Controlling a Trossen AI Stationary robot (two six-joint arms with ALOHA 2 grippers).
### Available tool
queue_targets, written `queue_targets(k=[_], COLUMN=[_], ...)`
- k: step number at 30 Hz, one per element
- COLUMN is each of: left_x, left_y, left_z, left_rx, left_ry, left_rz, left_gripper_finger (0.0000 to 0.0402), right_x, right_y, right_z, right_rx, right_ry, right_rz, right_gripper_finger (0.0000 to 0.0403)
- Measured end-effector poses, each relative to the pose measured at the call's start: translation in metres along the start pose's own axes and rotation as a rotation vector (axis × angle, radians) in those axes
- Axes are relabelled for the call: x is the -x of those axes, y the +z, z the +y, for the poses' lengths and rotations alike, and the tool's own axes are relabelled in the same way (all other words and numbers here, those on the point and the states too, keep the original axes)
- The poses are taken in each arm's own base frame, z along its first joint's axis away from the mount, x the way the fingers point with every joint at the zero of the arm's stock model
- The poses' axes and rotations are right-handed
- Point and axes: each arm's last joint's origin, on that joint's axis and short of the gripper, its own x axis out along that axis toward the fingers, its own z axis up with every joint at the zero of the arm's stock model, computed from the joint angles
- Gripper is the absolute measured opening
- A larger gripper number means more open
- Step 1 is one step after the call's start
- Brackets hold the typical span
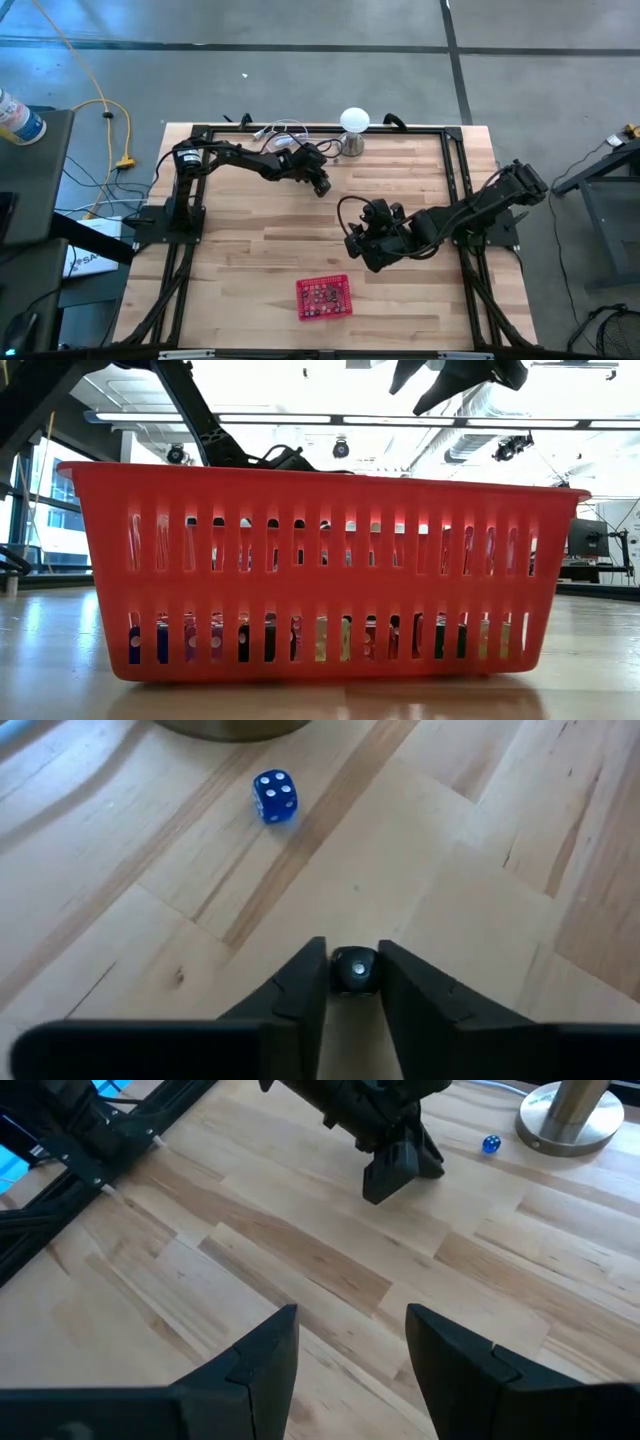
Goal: Pick & Place Dice
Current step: Put the black dice into the red bin
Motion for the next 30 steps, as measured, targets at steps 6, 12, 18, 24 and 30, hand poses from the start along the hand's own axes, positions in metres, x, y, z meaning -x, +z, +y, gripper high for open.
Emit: queue_targets(k=[6,12,18,24,30], left_x=[0.0,0.0,0.027,0.089,0.145], left_y=[0.0,-0.002,0.004,0.027,0.04], left_z=[0.0,0.001,0.002,-0.009,-0.026], left_rx=[-0.003,-0.004,-0.064,-0.169,-0.124], left_ry=[0.015,0.02,0.029,0.011,-0.025], left_rz=[0.001,0.024,0.103,0.088,0.015], left_gripper_finger=[0.0054,0.0051,0.0049,0.0048,0.0048], right_x=[0.0,0.0,0.001,0.005,0.012], right_y=[0.0,0.001,0.0,-0.008,-0.021], right_z=[0.001,0.002,0.003,0.008,0.015], right_rx=[-0.008,-0.018,-0.022,-0.006,0.018], right_ry=[0.008,0.019,0.028,0.052,0.078], right_rz=[-0.003,-0.005,-0.006,-0.006,-0.05], right_gripper_finger=[0.0177,0.0177,0.0177,0.0177,0.0177])
